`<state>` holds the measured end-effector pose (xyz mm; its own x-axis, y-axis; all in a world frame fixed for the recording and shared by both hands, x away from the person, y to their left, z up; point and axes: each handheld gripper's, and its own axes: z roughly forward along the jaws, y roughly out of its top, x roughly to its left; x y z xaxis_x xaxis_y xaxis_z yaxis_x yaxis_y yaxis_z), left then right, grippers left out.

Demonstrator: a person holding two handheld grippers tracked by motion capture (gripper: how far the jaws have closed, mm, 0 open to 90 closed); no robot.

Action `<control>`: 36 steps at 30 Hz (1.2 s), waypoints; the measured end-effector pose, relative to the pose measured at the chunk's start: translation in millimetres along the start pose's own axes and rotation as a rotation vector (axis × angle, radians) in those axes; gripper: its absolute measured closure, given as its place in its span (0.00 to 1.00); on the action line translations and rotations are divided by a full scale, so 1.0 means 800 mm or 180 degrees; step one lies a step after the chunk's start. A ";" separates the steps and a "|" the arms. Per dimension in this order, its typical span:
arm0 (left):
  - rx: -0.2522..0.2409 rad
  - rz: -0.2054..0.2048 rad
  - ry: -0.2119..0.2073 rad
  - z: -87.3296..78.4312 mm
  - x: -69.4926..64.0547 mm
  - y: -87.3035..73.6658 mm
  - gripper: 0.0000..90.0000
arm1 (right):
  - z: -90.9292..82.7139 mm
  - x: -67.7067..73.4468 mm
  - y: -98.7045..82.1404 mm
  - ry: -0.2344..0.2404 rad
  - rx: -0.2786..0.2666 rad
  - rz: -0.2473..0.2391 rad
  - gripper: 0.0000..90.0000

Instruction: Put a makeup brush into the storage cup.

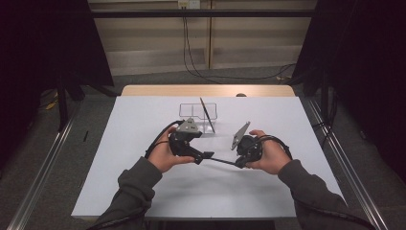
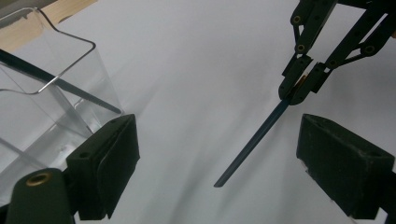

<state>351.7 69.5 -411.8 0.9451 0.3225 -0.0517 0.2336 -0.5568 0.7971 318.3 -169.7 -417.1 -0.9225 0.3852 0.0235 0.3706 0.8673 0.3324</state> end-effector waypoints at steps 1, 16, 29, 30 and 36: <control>0.0014 0.0030 0.0008 0.001 0.000 0.001 0.16 | -0.001 0.000 0.001 0.0002 0.0008 -0.0019 0.94; 0.0314 0.0266 -0.0065 -0.001 -0.003 0.020 0.25 | -0.005 -0.001 0.006 0.0002 -0.0008 -0.0050 0.94; 0.0547 0.0410 -0.0155 0.000 -0.007 0.027 0.38 | -0.011 0.002 0.017 -0.0012 -0.0020 -0.0141 0.94; 0.0567 0.0400 -0.0168 0.001 -0.008 0.027 0.39 | -0.011 0.001 0.018 -0.0025 -0.0039 -0.0186 0.94; 0.0690 0.0508 -0.0244 0.007 -0.009 0.025 0.44 | -0.013 0.003 0.021 -0.0008 -0.0025 -0.0190 0.94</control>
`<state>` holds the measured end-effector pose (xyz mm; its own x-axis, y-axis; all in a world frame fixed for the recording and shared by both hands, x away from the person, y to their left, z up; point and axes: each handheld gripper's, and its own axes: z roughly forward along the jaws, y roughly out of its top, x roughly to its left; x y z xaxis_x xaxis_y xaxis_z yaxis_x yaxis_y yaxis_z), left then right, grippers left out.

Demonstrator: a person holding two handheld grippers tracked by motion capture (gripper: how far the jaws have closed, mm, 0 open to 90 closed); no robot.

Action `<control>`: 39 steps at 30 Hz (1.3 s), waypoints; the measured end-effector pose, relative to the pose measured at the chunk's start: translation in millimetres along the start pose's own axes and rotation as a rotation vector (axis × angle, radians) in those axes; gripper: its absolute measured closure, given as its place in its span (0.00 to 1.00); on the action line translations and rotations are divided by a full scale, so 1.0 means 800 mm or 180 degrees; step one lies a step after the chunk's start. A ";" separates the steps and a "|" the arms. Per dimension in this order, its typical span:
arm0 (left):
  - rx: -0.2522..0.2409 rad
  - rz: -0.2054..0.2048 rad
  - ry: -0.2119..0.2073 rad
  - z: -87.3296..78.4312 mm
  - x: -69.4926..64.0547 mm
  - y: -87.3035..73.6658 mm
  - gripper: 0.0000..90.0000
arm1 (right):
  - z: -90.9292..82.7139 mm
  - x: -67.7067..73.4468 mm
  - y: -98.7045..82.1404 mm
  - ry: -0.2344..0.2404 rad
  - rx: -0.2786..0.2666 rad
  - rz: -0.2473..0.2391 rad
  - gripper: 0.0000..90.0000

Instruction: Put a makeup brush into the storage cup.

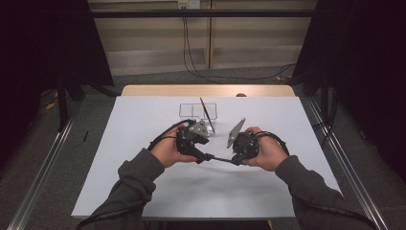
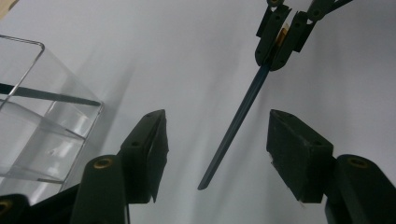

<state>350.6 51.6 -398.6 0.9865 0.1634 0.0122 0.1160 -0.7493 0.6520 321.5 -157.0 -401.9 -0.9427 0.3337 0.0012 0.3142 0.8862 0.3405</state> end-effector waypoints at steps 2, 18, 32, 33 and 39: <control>0.0018 0.0028 0.0029 0.004 -0.001 0.000 0.45 | -0.001 -0.001 0.001 -0.0003 -0.0007 -0.0043 0.94; 0.0325 0.0245 -0.0008 0.015 -0.003 0.007 0.65 | -0.006 0.000 0.003 -0.0012 -0.0073 -0.0018 0.94; 0.0409 0.0301 -0.0120 0.025 -0.005 0.008 0.84 | -0.013 0.001 0.001 -0.0047 -0.0148 -0.0109 0.94; 0.0425 0.0302 -0.0135 0.026 -0.005 0.008 0.84 | -0.014 0.001 0.000 -0.0040 -0.0137 -0.0103 0.94; 0.0470 0.0322 -0.0139 0.031 -0.005 0.005 0.88 | -0.019 0.000 0.001 -0.0043 -0.0215 -0.0094 0.94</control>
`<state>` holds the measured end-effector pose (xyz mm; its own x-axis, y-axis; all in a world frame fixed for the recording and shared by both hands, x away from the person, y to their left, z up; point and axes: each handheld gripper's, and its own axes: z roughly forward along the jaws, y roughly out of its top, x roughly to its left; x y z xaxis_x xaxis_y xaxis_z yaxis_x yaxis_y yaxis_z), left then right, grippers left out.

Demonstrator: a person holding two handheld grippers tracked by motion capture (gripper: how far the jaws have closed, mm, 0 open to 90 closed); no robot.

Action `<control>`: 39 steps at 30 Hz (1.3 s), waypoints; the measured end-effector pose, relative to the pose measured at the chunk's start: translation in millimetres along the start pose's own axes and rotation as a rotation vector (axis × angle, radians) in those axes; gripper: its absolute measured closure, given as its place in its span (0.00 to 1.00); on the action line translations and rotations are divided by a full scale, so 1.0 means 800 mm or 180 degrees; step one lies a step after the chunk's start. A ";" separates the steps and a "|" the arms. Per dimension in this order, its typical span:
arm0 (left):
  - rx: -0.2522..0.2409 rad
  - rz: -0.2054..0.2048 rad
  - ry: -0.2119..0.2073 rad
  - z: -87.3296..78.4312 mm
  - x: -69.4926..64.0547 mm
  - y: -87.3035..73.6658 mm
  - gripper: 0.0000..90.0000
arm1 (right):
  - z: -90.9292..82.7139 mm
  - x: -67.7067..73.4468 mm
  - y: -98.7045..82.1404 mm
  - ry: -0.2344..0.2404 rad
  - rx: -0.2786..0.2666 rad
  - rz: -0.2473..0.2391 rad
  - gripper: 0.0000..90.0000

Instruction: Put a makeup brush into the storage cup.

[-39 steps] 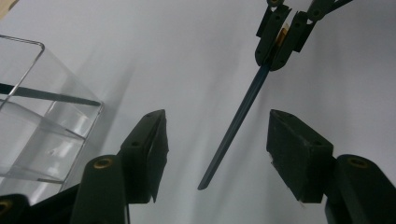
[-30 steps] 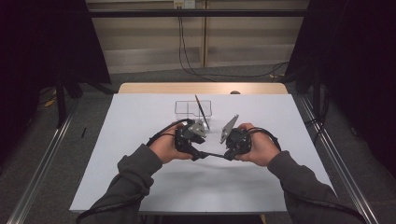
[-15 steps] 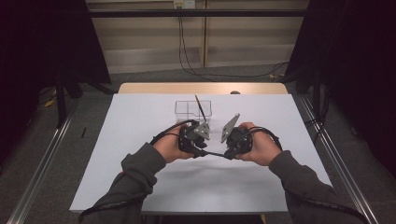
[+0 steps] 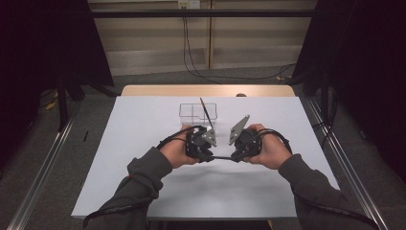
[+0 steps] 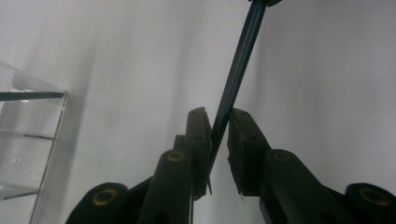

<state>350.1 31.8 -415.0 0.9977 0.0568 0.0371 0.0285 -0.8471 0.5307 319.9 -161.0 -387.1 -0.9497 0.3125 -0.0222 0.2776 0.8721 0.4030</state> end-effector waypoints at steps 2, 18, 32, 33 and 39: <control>-0.0024 0.0011 -0.0019 0.001 0.001 -0.001 0.88 | 0.000 -0.001 0.000 -0.0006 -0.0019 -0.0040 0.94; -0.0028 0.0012 -0.0174 0.007 -0.006 -0.003 0.95 | -0.004 -0.005 -0.003 -0.0155 -0.0136 -0.0035 0.89; -0.0128 -0.0232 -0.0198 0.000 0.001 -0.017 0.95 | -0.007 -0.013 -0.010 -0.0325 -0.0447 0.0274 0.56; -0.0155 -0.0279 -0.0161 0.000 0.001 -0.018 0.95 | -0.008 -0.014 -0.010 -0.0326 -0.0466 0.0277 0.54; -0.0267 -0.0434 -0.0143 -0.004 0.005 -0.026 0.95 | -0.009 -0.019 -0.015 -0.0351 -0.0607 0.0371 0.43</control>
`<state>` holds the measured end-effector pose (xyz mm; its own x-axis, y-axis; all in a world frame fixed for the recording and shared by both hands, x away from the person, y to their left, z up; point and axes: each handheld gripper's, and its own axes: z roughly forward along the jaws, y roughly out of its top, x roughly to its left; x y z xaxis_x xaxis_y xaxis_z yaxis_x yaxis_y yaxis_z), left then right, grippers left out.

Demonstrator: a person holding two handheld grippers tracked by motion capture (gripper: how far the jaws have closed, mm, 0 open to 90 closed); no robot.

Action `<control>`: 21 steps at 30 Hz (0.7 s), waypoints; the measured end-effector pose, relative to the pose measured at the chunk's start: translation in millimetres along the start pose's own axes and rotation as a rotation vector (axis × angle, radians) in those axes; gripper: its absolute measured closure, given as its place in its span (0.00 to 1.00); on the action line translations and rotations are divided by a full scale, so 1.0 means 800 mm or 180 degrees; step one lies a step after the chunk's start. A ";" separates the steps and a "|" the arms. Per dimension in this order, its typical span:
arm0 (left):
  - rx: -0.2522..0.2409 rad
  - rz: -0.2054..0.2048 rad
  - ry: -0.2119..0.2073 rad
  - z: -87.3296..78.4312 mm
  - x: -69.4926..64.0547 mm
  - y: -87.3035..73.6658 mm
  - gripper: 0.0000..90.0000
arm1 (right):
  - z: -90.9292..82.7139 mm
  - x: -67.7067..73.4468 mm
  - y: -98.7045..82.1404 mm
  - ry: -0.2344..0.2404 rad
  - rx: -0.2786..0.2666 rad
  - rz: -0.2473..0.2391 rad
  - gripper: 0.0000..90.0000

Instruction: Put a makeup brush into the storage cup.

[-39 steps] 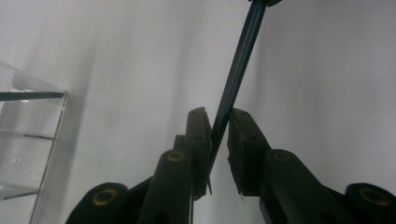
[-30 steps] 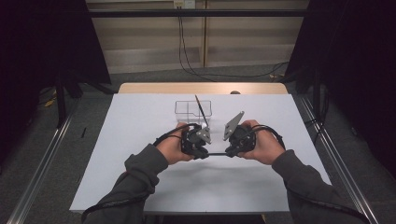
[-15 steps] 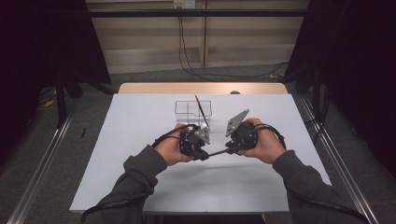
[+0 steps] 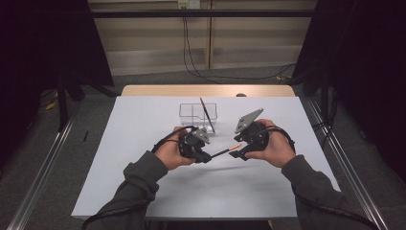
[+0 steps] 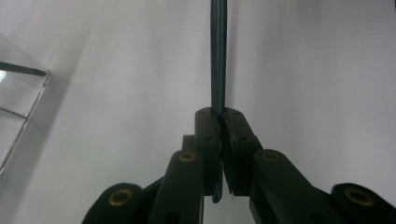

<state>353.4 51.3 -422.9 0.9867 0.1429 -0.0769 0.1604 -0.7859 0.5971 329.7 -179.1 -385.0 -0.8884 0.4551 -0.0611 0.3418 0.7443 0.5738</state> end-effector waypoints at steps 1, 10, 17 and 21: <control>-0.0024 -0.0034 0.0004 -0.001 0.001 -0.001 0.95 | 0.000 0.000 -0.001 -0.0014 0.0000 0.0039 0.41; -0.0220 -0.0169 0.0030 -0.009 0.007 -0.008 0.95 | 0.000 -0.003 -0.009 0.0020 -0.0082 0.0169 0.32; -0.0383 -0.0250 0.0047 -0.008 0.006 -0.012 0.95 | 0.002 -0.003 -0.016 0.0049 -0.0072 0.0261 0.30; -0.0447 -0.0273 0.0030 -0.007 0.008 -0.015 0.95 | 0.001 -0.004 -0.019 0.0039 -0.0108 0.0272 0.29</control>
<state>357.5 65.4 -425.9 0.9692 0.2120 -0.1254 0.2383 -0.6789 0.6945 327.9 -191.5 -394.0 -0.8601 0.5102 -0.0009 0.4063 0.6859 0.6038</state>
